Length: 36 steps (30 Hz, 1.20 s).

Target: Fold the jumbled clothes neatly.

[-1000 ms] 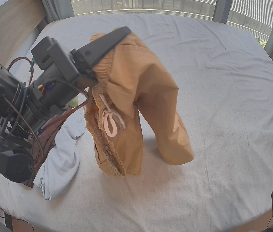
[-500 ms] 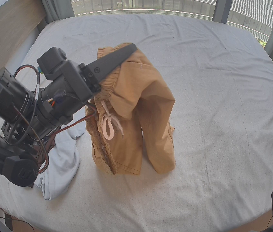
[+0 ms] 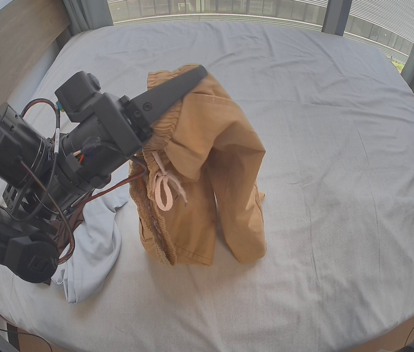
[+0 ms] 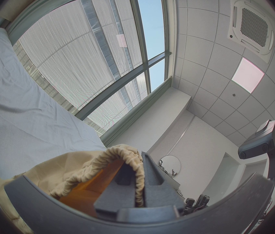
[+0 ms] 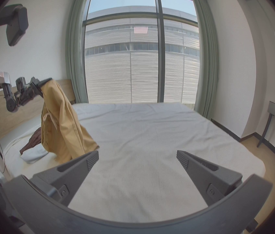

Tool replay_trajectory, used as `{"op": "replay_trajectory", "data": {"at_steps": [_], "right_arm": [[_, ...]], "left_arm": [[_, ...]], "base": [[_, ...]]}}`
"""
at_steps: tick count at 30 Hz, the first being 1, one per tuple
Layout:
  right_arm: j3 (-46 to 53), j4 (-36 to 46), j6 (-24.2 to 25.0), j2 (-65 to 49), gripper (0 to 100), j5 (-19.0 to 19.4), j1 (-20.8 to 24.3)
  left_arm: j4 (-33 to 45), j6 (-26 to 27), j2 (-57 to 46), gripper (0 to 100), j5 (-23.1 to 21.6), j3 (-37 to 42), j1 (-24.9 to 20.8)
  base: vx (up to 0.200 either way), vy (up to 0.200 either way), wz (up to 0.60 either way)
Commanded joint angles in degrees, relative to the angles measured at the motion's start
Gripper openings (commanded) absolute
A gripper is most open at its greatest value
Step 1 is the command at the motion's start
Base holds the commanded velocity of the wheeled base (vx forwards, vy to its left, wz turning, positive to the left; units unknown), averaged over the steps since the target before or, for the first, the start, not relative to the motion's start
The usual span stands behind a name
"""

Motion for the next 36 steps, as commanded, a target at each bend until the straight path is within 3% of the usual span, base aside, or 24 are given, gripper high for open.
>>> {"op": "replay_trajectory", "data": {"at_steps": [1, 5, 9, 16, 20, 24, 28, 36], "right_arm": [[-5.56, -1.56, -0.31, 0.57, 100, 0.31, -0.34], [-6.53, -1.56, 0.65, 4.35, 100, 1.9, 0.18], [-8.64, -1.82, 1.09, 10.15, 100, 5.85, 1.15], [-16.02, -8.32, 2.85, 28.87, 100, 7.35, 11.52], [-18.74, -12.89, 6.63, 36.43, 100, 7.7, 12.31], [-24.02, -20.72, 15.95, 49.7, 100, 9.72, 15.3], [-27.62, -27.75, 20.96, 58.49, 100, 10.51, 16.88], [-30.87, -37.15, 22.45, 70.62, 100, 14.82, 16.88]], "left_arm": [[0.01, 0.04, 0.03, 0, -0.01, 0.1, 0.0], [0.01, 0.04, 0.12, 0, -0.01, 0.1, 0.0], [0.01, 0.04, 0.03, 0, -0.01, 0.1, 0.09], [0.01, 0.04, 0.12, 0, -0.01, 0.18, 0.18], [0.01, 0.04, 0.12, 0, -0.01, 0.1, 0.18], [0.01, 0.04, 0.2, 0, -0.01, 0.1, 0.26], [0.01, 0.04, 0.2, 0, -0.01, -0.08, 0.26], [-0.25, 0.13, 0.12, 0, -0.09, -0.34, 2.55]], "base": [[0.0, 0.0, 0.0], [0.0, 0.0, 0.0], [0.0, 0.0, 0.0], [0.0, 0.0, 0.0], [0.0, 0.0, 0.0], [0.0, 0.0, 0.0], [0.0, 0.0, 0.0], [0.0, 0.0, 0.0]]}}
